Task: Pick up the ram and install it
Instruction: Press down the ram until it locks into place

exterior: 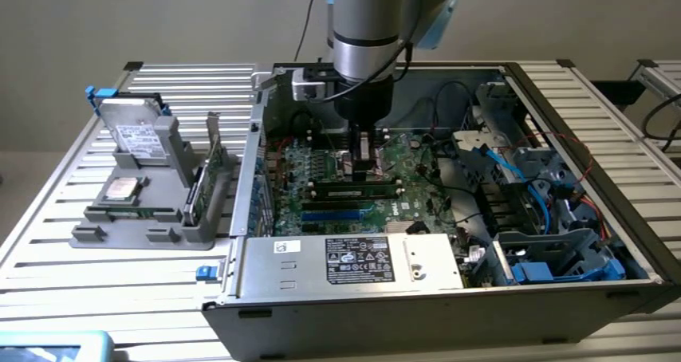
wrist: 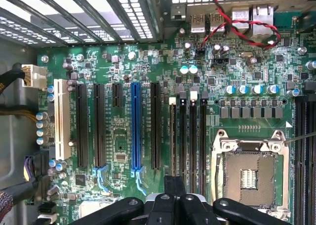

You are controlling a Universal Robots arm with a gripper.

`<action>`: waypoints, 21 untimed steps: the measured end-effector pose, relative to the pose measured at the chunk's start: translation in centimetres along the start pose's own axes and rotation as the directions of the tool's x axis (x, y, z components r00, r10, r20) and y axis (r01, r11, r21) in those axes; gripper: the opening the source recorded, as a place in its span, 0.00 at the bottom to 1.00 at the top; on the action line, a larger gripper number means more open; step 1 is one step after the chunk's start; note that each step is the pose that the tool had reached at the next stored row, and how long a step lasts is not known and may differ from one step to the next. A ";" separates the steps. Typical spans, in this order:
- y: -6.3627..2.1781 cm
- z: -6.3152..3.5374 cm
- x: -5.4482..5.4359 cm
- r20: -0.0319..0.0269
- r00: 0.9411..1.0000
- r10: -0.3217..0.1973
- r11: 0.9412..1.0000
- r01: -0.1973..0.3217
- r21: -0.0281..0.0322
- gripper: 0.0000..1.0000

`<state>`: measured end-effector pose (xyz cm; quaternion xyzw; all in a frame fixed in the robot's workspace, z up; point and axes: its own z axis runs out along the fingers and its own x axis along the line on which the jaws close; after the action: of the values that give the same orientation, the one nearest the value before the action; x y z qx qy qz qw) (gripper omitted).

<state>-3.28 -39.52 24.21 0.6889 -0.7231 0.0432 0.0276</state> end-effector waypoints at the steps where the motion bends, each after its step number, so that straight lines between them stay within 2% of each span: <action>1: 0.00 0.01 0.0 0.000 1.000 0.013 1.000 -0.013 -0.001 0.11; 6: 0.00 0.03 0.0 -0.002 0.996 0.087 0.996 -0.087 -0.008 0.11; 11: 0.00 0.09 0.0 -0.005 0.987 0.158 0.987 -0.158 -0.015 0.11; 16: 0.00 0.09 0.0 -0.008 0.973 0.229 0.973 -0.229 -0.022 0.11; 21: 0.00 0.10 0.0 -0.011 0.954 0.299 0.954 -0.299 -0.029 0.11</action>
<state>-3.27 -39.51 24.10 0.5709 -0.8195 0.0383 0.0336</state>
